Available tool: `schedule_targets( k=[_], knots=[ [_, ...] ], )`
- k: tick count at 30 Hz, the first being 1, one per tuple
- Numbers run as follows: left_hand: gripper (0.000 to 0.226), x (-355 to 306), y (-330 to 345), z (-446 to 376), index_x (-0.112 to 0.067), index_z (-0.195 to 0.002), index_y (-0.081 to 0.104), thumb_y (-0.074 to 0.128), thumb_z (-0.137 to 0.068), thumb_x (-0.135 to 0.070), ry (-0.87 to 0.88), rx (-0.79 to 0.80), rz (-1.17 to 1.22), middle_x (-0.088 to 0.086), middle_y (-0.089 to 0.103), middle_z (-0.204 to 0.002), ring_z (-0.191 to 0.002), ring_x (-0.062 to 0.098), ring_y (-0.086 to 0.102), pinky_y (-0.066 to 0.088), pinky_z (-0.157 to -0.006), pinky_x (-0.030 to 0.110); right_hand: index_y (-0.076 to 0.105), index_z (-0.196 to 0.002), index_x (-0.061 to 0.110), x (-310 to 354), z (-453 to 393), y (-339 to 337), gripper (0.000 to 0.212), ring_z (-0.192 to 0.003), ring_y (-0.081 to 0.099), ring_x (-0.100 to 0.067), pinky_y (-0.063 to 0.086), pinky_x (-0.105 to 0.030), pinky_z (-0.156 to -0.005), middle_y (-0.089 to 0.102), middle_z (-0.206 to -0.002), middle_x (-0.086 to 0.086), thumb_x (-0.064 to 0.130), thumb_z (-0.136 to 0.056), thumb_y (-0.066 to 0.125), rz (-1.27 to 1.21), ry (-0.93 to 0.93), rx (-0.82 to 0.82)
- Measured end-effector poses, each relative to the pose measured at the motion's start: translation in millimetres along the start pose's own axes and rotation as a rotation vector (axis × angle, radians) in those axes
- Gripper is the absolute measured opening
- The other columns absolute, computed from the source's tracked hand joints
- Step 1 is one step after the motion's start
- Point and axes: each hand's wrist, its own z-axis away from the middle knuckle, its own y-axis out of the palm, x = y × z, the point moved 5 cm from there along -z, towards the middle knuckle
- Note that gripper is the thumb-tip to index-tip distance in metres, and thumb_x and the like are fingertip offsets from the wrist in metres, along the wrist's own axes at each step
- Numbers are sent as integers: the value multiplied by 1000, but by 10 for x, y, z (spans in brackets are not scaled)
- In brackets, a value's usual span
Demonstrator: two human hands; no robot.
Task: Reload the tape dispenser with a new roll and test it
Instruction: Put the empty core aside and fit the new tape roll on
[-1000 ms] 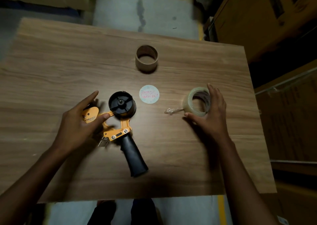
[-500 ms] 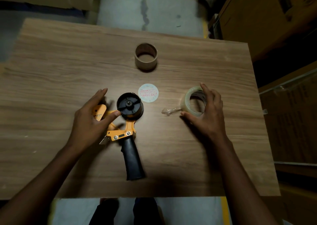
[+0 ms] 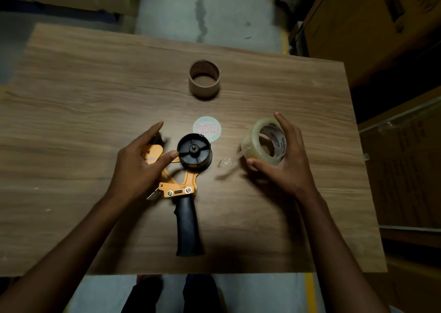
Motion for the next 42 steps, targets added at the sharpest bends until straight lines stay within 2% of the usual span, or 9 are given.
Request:
schedule_targets(
  k=[3,9,12,16,23,29,35,39,42],
  knots=[
    [68,5,-29,-1,-31,-152,58,84,-90,-22,-7,0,19,-21,62,-125,-106,-36,52,37,-92,-7,36,-161,25,236,-65,12,114,-143,47,-9,42,-37,-120,43,-154,3,32,-67,99,-60,-86,45],
    [55,119,-126,-36,-27,-145,67,83,-92,-22,-13,5,87,-7,74,-128,-111,-20,64,47,-95,4,39,-159,10,803,-232,313,113,-144,48,-9,40,-36,-122,48,-151,-8,28,-66,101,-107,-275,232],
    [60,149,-157,-42,-32,-146,65,83,-89,-35,-21,39,156,-7,72,-137,-125,-8,65,52,-104,18,40,-159,17,959,-300,570,113,-143,47,-23,40,-48,-120,47,-153,-8,47,-65,97,4,-351,338],
    [60,136,-181,-75,-39,-139,68,73,-83,-58,-36,64,204,-9,74,-134,-126,3,69,55,-108,31,34,-162,32,1007,-322,854,116,-138,46,-23,44,-46,-114,41,-155,-5,57,-65,93,158,-361,464],
    [47,37,-143,-169,-40,-122,79,72,-81,-62,-55,68,263,-12,79,-126,-121,4,72,56,-112,43,33,-161,30,1092,-331,966,118,-134,48,-26,47,-48,-109,42,-155,-4,64,-64,89,212,-379,453],
    [38,-37,-78,-187,-56,-108,73,71,-72,-70,-79,84,253,-5,72,-141,-133,3,64,51,-114,32,33,-161,30,1072,-289,971,116,-147,39,-22,40,-37,-117,37,-161,-2,54,-65,94,129,-315,462],
    [39,-39,-34,-176,-45,-127,69,83,-91,-35,-32,116,212,-8,66,-148,-124,-15,59,49,-109,17,50,-152,15,923,-237,919,50,-141,54,-12,44,-38,-119,58,-152,0,21,-104,59,-287,-94,236],
    [40,-22,-33,-199,-36,-130,76,78,-91,-44,5,114,202,-15,75,-134,-121,2,69,57,-109,40,56,-148,10,806,-178,986,45,-140,57,-17,46,-40,-119,61,-149,-6,6,-104,52,-407,8,129],
    [47,-18,-53,-194,-44,-129,75,70,-85,-58,5,138,183,-20,77,-129,-121,7,71,58,-107,43,56,-147,7,771,-171,984,46,-137,59,-18,49,-37,-115,62,-147,-8,-1,-101,54,-491,36,100]
  ],
)
